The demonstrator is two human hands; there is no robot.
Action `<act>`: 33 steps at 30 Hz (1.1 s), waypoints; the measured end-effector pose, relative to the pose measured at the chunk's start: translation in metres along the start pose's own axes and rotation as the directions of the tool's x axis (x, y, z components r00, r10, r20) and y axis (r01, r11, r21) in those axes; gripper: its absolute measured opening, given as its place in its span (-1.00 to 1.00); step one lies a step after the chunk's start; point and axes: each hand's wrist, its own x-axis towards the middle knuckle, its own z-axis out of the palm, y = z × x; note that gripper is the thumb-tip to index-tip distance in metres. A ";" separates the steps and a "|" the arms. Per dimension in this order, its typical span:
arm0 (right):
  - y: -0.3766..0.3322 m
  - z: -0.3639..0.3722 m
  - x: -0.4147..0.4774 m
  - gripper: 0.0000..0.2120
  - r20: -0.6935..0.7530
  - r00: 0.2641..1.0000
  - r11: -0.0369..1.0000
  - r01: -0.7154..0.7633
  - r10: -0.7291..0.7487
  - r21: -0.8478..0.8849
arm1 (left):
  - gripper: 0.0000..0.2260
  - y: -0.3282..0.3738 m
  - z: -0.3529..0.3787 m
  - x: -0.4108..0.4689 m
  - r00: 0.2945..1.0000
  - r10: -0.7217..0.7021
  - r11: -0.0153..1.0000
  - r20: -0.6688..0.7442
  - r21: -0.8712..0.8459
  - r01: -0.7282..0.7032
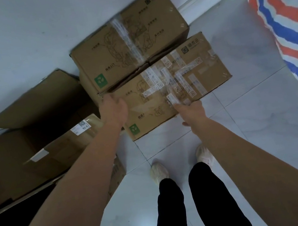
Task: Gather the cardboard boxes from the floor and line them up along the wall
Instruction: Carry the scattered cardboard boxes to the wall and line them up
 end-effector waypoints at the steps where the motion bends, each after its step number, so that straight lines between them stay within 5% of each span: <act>1: -0.007 -0.008 -0.006 -0.13 -0.030 0.999 1.000 0.022 -0.022 -0.011 | -0.75 0.007 -0.002 -0.006 0.998 0.064 0.995 -0.025 0.073 -0.062; 5: -0.043 -0.046 -0.046 -0.31 -0.107 0.967 0.970 0.224 -0.233 -0.093 | -0.55 0.053 -0.022 -0.038 0.939 0.331 0.903 -0.096 0.321 -0.286; 10: -0.094 -0.104 -0.121 -0.67 -0.227 0.839 0.869 0.476 -0.494 -0.133 | -0.52 0.135 -0.071 -0.094 0.853 0.510 0.835 -0.109 0.299 -0.461; 20: -0.082 -0.195 -0.274 -0.74 -0.453 0.651 0.789 0.555 -0.609 -0.264 | -0.44 0.234 -0.141 -0.218 0.658 0.748 0.658 -0.083 0.220 -0.720; 24: -0.018 -0.238 -0.343 -0.78 -0.617 0.506 0.792 0.477 -0.603 -0.382 | -0.42 0.257 -0.146 -0.292 0.518 0.855 0.498 0.028 0.234 -0.835; 27: 0.043 -0.277 -0.399 -0.71 -0.705 0.466 0.833 0.432 -0.535 -0.346 | -0.51 0.275 -0.138 -0.372 0.424 0.896 0.400 0.135 0.170 -0.901; 31: 0.147 -0.338 -0.482 -0.66 -0.833 0.423 0.904 0.381 -0.355 -0.192 | -0.57 0.271 -0.110 -0.506 0.088 0.981 0.094 0.172 -0.025 -0.995; 33: 0.201 -0.361 -0.517 -0.67 -0.886 0.375 0.924 0.359 -0.273 -0.133 | -0.52 0.260 -0.093 -0.568 -0.009 0.977 0.007 0.213 -0.074 -0.997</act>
